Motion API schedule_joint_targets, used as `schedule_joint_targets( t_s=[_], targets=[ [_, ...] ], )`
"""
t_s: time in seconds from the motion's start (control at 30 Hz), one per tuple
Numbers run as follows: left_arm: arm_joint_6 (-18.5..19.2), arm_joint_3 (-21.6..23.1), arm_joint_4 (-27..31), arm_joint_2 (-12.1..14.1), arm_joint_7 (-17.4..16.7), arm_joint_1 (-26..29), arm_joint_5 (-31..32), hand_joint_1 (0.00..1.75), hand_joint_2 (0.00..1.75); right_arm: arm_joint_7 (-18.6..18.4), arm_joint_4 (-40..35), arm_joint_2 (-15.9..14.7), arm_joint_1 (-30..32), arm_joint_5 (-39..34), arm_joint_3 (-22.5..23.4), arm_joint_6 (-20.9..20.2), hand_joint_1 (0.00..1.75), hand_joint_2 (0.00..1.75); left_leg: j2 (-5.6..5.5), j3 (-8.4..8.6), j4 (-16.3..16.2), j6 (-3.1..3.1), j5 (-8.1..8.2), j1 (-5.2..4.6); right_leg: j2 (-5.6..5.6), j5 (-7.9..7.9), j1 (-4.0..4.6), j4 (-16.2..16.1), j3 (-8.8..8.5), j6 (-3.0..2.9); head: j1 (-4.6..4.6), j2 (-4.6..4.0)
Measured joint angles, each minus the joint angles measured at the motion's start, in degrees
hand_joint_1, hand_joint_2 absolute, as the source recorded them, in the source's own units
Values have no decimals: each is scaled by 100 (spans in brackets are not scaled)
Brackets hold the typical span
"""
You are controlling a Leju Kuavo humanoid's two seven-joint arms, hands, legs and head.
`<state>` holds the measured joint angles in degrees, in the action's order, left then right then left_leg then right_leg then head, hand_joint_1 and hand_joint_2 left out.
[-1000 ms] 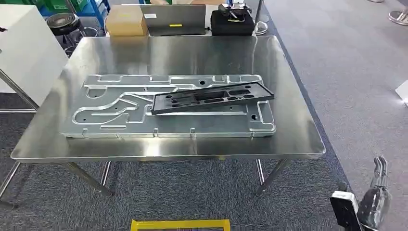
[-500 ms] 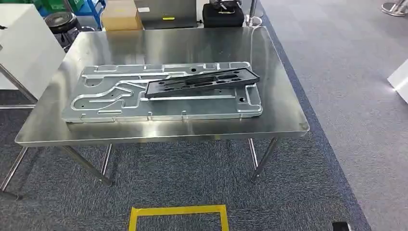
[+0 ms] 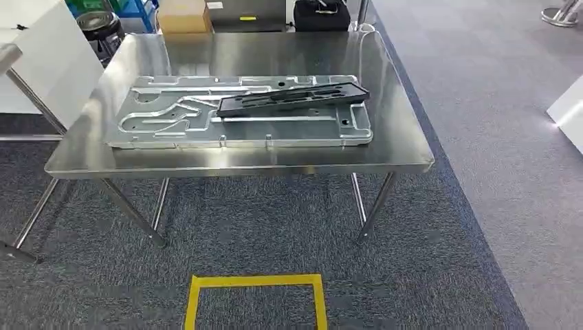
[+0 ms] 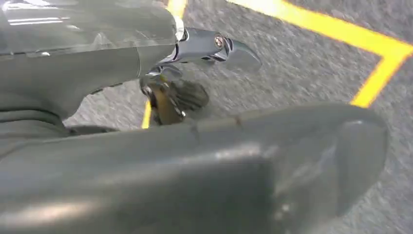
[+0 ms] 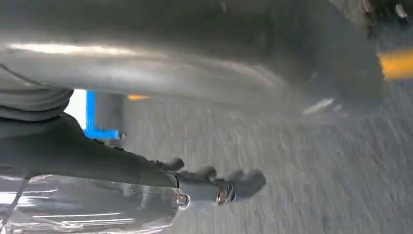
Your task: Take the parts from the cabinet and place them on the table.
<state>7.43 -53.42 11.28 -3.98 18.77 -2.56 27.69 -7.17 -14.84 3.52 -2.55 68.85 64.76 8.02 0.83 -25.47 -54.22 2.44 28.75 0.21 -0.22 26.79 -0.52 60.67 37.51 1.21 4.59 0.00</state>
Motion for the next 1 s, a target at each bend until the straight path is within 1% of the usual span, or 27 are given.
schedule_joint_targets(
  t_s=[0.03,0.07,0.1,0.13,0.17,0.2,0.23,0.27,0.3,0.33,0.4,0.43,0.47,0.5,0.57,0.6,0.63,0.67,0.7,0.73,0.77,0.8,0.83,0.87,0.9,0.97,1.0],
  targets=[
    [2,-2,0,0,-2,4,0,0,0,-26,42,22,0,0,2,0,0,0,-2,-101,-8,9,-79,-10,0,411,-15,406,92,25,0,0],
    [2,-2,0,-2,-4,10,2,0,0,-26,61,24,-5,0,2,0,0,0,-1,-196,-13,11,-149,-19,2,709,-22,837,175,46,0,0],
    [2,-2,0,-2,-9,12,7,0,0,-26,74,26,-12,0,4,-7,0,0,5,-304,-27,3,-220,-23,1,861,-25,1203,221,70,0,0],
    [2,-2,0,-4,-13,9,18,0,0,-24,96,33,-18,4,13,-48,0,0,11,-410,-61,-10,-289,-22,1,794,-30,1449,211,86,0,0],
    [2,-2,0,-7,-17,7,20,0,0,-15,111,35,-22,4,24,-107,0,0,13,-528,-99,-28,-346,-16,0,569,-40,1450,107,99,0,0],
    [0,-2,0,-15,-17,9,39,0,0,37,129,37,-22,-13,35,-210,0,0,15,-652,-152,-46,-400,-10,-1,304,-54,1244,-115,107,0,0],
    [0,-2,0,-22,-20,9,48,0,0,107,140,37,-22,-50,46,-309,0,0,15,-772,-214,-68,-443,-4,-1,119,-72,850,-441,107,0,0],
    [-2,-2,0,-24,-20,5,52,0,0,178,151,37,-26,-90,63,-394,0,0,11,-865,-291,-98,-478,-1,-1,150,-87,305,-852,103,0,0],
    [-4,-2,0,-28,-26,7,59,0,0,293,155,39,-36,-107,74,-501,0,0,2,-943,-378,-127,-496,-31,5,397,-58,-266,-1211,91,0,0],
    [-7,-4,0,-37,-35,8,59,0,0,453,157,39,-35,-103,74,-571,0,0,8,-983,-414,-174,-534,-31,21,535,-44,-459,-1284,27,0,0],
    [-11,-18,0,-44,-39,-3,70,0,0,692,164,39,-33,-103,81,-614,0,0,13,-1014,-393,-245,-643,-22,24,486,-13,-412,-1197,-58,0,0],
    [-11,-28,0,-46,-42,9,83,0,0,746,164,39,-15,-112,94,-614,0,0,8,-1030,-389,-283,-698,-17,12,418,-31,-435,-1155,-116,0,0],
    [-13,-44,0,-46,-42,18,92,0,0,761,166,39,-29,-142,127,-616,0,0,-6,-1115,-566,-313,-538,24,-29,348,-48,-443,-1102,-173,0,0],
    [-15,-55,0,-46,-46,19,94,0,0,787,168,37,-34,-177,158,-619,0,0,-31,-1177,-809,-345,-161,20,-28,276,-45,-442,-1029,-226,-2,0],
    [-20,-66,0,-59,-48,19,96,0,0,798,168,33,-33,-214,221,-619,0,0,-32,-1336,-1534,-394,514,44,-38,140,-20,-434,-850,-249,0,0],
    [-20,-70,0,-59,-48,18,96,0,0,798,168,33,-32,-227,238,-616,0,0,-31,-1386,-1917,-408,705,48,-38,63,-10,-425,-743,-247,0,0],
    [-20,-74,0,-59,-50,15,96,0,0,798,168,28,-31,-227,249,-619,0,0,-32,-1372,-2135,-410,701,48,-34,-5,-3,-410,-643,-239,0,0],
    [-20,-81,0,-59,-50,9,96,0,0,800,168,26,-26,-230,273,-619,0,0,-32,-1248,-2137,-402,513,48,-22,-73,0,-384,-525,-223,0,0],
    [-22,-85,0,-59,-50,4,96,0,0,802,168,26,-24,-247,293,-627,0,0,-40,-1018,-1907,-380,269,47,15,-132,2,-358,-419,-203,0,0],
    [-20,-89,0,-59,-48,3,96,0,0,802,170,26,-28,-282,317,-651,0,0,-64,-713,-1516,-344,75,45,53,-187,3,-333,-331,-179,0,0],
    [-22,-96,0,-59,-48,-1,94,0,0,811,172,28,-46,-345,349,-686,0,0,-173,-341,-1011,-292,37,39,83,-246,2,-317,-264,-167,0,0],
    [-26,-101,2,-46,-48,-8,94,0,0,840,175,50,-81,-387,376,-710,0,0,-365,53,-491,-230,211,29,110,-302,-1,-306,-216,-139,2,0],
    [-28,-107,2,-48,-46,-9,94,0,0,865,175,50,-92,-413,415,-717,0,0,-375,277,-63,-212,315,13,147,-358,18,-292,-180,-108,0,0],
    [-37,-111,2,-48,-46,-2,96,0,0,901,175,50,-101,-402,428,-723,0,0,-347,215,-55,-203,335,-6,157,-434,9,-304,-164,-77,0,0],
    [-42,-122,2,-48,-37,-8,98,0,0,916,177,50,-95,-356,431,-734,0,0,-309,180,-68,-163,301,-21,193,-508,-13,-338,-147,-29,0,0],
    [-41,-133,0,-61,-33,-24,101,0,0,883,177,33,-54,-286,435,-743,0,0,-242,103,-14,-88,143,23,229,-583,-5,-383,-111,51,0,0],
    [-42,-140,0,-61,-33,-41,101,0,0,879,177,30,-70,-275,435,-747,0,0,-199,18,-12,-37,71,24,173,-274,-20,-214,-31,51,0,0]
  ],
)
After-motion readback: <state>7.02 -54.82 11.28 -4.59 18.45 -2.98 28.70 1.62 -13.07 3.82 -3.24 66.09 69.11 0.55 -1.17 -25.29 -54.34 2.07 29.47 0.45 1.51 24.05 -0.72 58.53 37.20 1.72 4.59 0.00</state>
